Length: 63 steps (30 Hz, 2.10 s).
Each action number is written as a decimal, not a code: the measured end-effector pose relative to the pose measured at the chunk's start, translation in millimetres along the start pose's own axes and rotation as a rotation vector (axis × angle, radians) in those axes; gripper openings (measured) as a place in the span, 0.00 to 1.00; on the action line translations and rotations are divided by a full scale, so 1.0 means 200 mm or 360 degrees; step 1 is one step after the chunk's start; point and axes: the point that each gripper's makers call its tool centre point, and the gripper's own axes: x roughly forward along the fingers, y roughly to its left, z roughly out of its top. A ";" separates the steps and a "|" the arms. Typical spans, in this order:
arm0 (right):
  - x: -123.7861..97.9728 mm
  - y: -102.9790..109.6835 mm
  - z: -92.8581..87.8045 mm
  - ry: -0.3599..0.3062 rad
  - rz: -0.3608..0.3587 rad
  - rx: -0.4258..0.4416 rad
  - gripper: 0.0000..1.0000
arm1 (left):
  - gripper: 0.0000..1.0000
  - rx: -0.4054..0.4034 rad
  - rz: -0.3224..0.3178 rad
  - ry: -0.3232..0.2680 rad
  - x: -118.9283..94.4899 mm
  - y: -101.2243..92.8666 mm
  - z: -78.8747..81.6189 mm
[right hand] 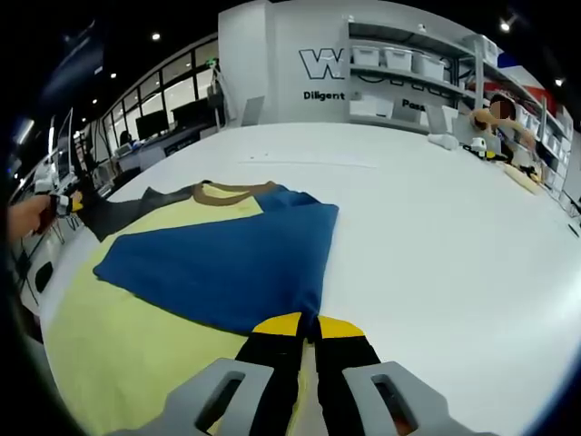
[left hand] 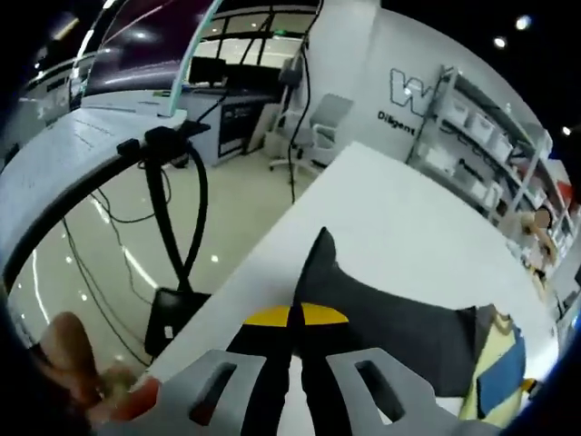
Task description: Fold the garment on the visible template until the final outline fits inside the template.
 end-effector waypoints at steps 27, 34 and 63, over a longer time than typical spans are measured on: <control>0.00 0.00 0.00 -0.0004 0.0009 0.0033 0.01 | 0.00 -0.0211 -0.0343 -0.0072 -0.30 -0.32 0.07; 0.00 0.00 0.00 -0.0005 0.0012 0.0042 0.01 | 0.00 -0.0229 -0.0536 -0.0052 -0.40 -0.57 0.09; 0.00 0.00 0.00 -0.0012 0.0033 0.0081 0.01 | 0.00 0.0152 -0.1137 0.0137 -0.70 -1.57 -0.14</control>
